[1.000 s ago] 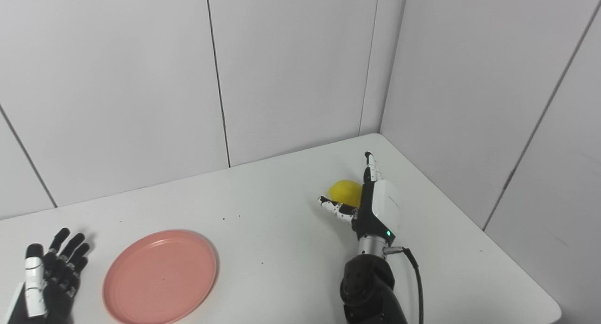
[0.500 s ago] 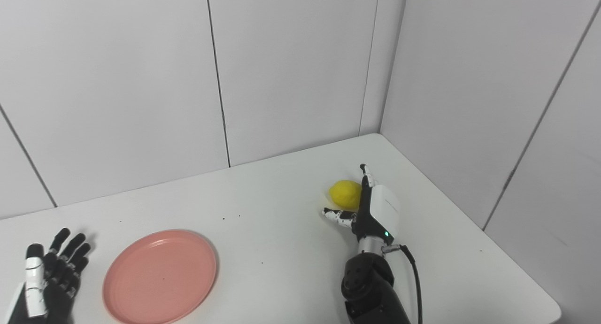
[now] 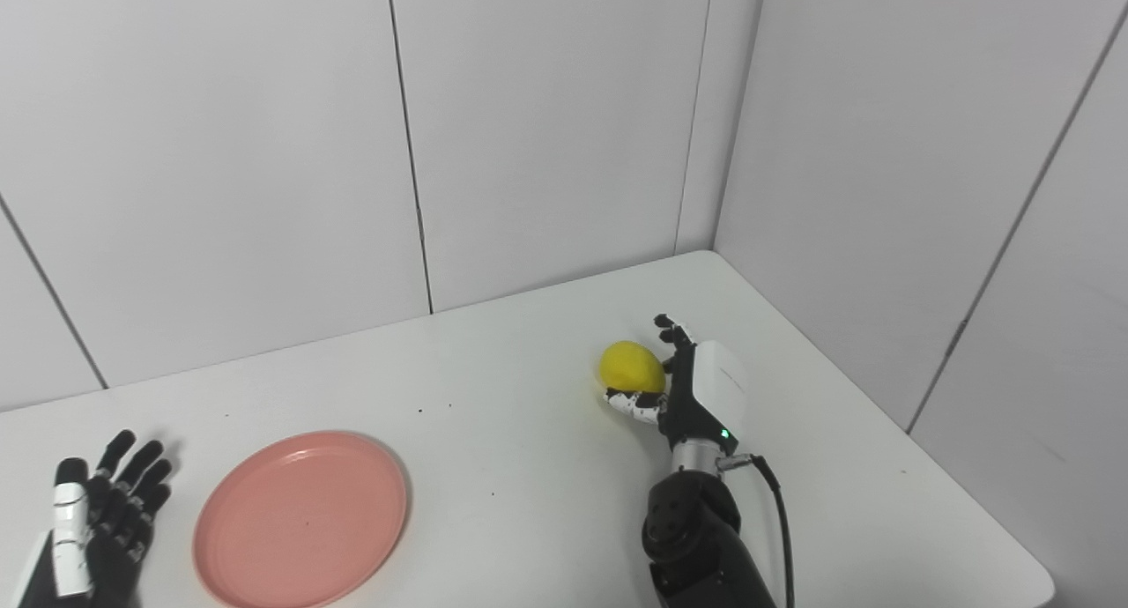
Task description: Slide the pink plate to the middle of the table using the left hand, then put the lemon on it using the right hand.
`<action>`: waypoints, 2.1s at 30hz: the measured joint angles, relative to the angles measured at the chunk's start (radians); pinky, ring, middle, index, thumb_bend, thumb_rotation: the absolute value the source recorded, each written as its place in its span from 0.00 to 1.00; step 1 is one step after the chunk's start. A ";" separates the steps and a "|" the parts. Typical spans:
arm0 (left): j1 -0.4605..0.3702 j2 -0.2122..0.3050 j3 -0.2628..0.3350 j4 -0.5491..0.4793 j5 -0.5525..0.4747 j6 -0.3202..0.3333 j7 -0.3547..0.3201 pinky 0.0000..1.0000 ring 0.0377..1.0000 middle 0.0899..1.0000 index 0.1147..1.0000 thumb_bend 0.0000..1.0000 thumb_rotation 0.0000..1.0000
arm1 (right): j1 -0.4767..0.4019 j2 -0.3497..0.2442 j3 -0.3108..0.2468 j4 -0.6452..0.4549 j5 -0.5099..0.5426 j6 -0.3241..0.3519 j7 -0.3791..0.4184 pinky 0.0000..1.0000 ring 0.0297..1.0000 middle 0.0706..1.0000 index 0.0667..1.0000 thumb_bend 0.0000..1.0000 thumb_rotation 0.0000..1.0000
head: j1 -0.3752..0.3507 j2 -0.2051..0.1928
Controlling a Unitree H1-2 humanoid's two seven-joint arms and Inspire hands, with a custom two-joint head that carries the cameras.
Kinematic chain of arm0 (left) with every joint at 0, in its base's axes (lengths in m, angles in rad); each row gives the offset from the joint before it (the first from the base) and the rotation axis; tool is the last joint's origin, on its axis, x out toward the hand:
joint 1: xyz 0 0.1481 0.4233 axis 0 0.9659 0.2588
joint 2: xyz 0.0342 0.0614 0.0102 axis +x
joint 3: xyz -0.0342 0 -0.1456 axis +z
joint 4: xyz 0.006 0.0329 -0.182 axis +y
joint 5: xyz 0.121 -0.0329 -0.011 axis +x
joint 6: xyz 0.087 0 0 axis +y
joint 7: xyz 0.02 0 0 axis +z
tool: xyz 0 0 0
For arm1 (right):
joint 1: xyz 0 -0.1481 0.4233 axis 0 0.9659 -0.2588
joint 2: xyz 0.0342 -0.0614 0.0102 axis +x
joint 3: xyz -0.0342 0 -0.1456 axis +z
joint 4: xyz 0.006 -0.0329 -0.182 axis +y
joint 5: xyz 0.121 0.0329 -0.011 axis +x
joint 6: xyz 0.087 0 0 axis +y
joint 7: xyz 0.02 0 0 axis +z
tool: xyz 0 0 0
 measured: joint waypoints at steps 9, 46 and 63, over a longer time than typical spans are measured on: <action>0.000 0.000 0.002 0.000 0.000 0.000 -0.002 0.98 0.93 0.91 0.92 0.60 1.00 | -0.001 -0.001 0.011 -0.003 -0.011 0.009 -0.010 0.23 0.43 0.39 0.49 0.52 0.00 | 0.003 0.002; 0.001 -0.005 0.001 -0.004 0.003 0.004 -0.001 0.95 0.92 0.90 0.90 0.59 1.00 | 0.028 0.037 0.072 -0.111 -0.008 -0.141 -0.126 0.32 0.36 0.45 0.51 0.51 0.00 | 0.023 0.009; 0.002 -0.006 -0.011 0.001 0.006 -0.010 -0.003 0.95 0.93 0.91 0.91 0.62 1.00 | 0.032 0.072 0.194 -0.130 -0.027 -0.183 -0.100 0.39 0.39 0.44 0.51 0.51 0.00 | 0.063 0.021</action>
